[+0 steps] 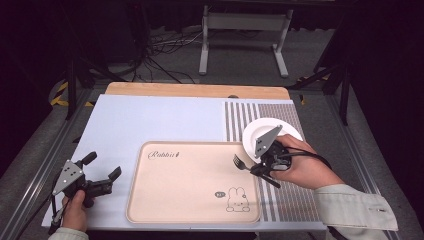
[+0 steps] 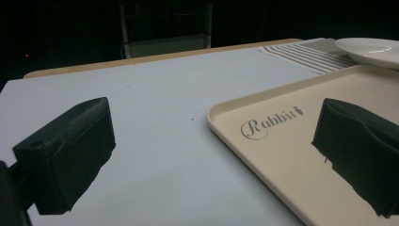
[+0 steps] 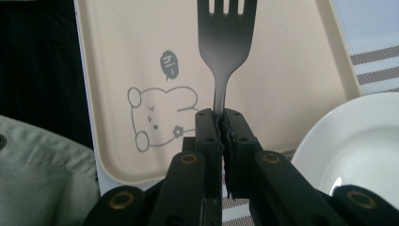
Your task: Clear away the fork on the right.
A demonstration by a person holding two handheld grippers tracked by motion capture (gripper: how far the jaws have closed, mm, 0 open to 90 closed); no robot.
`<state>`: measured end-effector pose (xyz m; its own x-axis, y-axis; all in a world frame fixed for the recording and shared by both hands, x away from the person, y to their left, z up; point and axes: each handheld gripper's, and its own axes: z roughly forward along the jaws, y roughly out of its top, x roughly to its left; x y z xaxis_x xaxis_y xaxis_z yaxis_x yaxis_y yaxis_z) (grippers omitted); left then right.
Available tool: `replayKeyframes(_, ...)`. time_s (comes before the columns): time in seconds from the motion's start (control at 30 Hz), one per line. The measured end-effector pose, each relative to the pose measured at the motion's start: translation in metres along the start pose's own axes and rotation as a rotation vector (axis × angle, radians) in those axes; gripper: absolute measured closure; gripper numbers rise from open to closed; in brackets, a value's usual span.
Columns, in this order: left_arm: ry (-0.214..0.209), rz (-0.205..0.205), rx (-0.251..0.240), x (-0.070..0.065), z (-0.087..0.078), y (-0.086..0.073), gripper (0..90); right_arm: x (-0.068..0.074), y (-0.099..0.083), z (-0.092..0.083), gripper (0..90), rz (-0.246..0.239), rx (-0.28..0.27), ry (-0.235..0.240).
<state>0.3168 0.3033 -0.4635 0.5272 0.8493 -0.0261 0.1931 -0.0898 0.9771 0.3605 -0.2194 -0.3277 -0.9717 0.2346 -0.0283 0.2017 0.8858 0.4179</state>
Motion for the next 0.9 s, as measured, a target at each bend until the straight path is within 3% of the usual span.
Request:
replayKeyframes(0.43,-0.002,-0.001,-0.002,0.000,0.000,0.000,0.3,0.006,0.019,0.014,86.4,0.095,-0.018,-0.005)
replayKeyframes(0.83,-0.003,0.000,-0.001,0.000,0.000,0.000,0.3,0.013,0.038,0.028,86.4,0.167,0.005,-0.030)
replayKeyframes(0.9,-0.004,0.000,0.000,0.000,-0.001,0.000,0.3,0.013,0.041,0.031,86.4,0.198,0.002,-0.034)
